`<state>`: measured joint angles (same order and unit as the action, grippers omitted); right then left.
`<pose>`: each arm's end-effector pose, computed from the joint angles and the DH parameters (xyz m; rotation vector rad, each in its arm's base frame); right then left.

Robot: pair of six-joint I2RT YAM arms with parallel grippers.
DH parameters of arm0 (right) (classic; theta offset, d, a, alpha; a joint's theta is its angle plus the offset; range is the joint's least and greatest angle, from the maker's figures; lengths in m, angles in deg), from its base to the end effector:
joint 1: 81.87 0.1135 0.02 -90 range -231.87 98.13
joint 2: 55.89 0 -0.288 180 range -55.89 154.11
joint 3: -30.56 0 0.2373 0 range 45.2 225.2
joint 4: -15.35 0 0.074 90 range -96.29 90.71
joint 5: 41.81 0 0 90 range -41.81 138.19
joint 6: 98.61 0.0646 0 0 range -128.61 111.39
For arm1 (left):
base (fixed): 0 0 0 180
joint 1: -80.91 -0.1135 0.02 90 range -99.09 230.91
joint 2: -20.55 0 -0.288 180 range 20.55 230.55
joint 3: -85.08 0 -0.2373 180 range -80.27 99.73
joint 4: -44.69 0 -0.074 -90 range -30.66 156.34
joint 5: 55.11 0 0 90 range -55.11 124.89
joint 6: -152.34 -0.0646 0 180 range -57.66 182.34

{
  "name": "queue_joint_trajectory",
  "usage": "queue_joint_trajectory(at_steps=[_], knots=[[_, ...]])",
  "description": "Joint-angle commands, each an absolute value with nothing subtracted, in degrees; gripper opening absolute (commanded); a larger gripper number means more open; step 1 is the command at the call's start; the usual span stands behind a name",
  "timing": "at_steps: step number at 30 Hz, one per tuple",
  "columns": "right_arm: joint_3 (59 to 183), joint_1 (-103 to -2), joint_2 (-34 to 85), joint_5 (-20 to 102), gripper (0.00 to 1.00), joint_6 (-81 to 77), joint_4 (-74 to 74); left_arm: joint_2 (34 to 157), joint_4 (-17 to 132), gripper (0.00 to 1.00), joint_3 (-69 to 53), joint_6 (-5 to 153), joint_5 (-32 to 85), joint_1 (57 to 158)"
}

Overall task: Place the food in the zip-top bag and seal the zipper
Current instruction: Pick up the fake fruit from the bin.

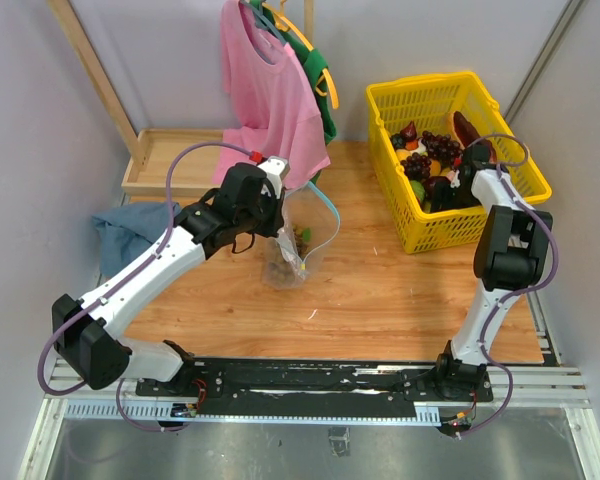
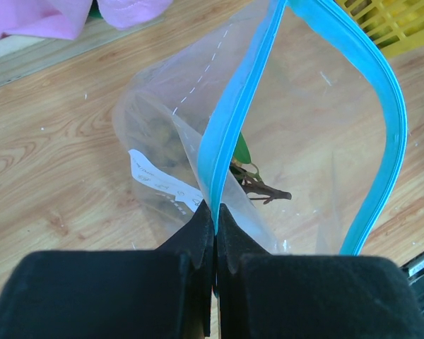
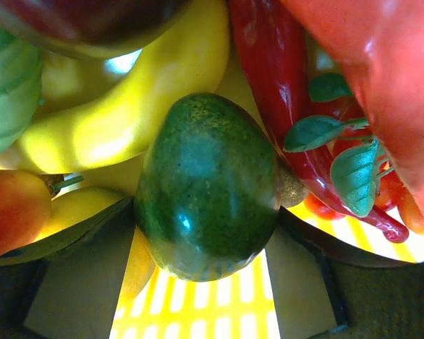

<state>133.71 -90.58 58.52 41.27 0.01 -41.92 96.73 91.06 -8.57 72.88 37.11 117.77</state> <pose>0.4186 -0.0563 0.2009 0.3849 2.7355 0.1666 0.2388 -0.1759 0.3532 0.4872 2.1800 -0.4159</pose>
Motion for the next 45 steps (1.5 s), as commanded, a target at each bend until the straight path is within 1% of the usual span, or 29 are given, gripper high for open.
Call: queue_joint_trajectory(at_steps=[1, 9, 13, 23, 32, 38, 45], knots=[[131.93, -90.99, 57.95, 37.11, 0.67, 0.04, -42.88, 95.43, 89.59, 0.0, -8.85, 73.01, 35.92, 117.29], [129.94, -90.92, 50.65, 36.81, 0.44, -0.39, -41.55, 95.41, 89.48, 0.0, -8.84, 73.28, 35.42, 117.13], [129.39, -90.6, 46.25, 37.21, 0.37, -0.09, -40.48, 95.43, 89.47, 0.0, -8.77, 73.49, 35.3, 117.03], [127.23, -87.52, 31.83, 43.54, 0.32, 0.26, -34.61, 95.77, 89.74, 0.0, -8.05, 74.21, 34.57, 116.94], [122.29, -81.23, 16.45, 45.31, 0.31, -0.34, -25.94, 96.55, 92.05, 0.0, -5.48, 77.74, 33.03, 116.94], [120.85, -74.05, 9.22, 45.77, 0.29, -0.75, -21.59, 97.05, 93.23, 0.0, -4.57, 80.49, 32.17, 116.94], [118.89, -59.59, 6.28, 45.03, 0.28, 0.47, -15.13, 98.06, 95.48, 0.0, -2.24, 82.08, 31.79, 116.95]])
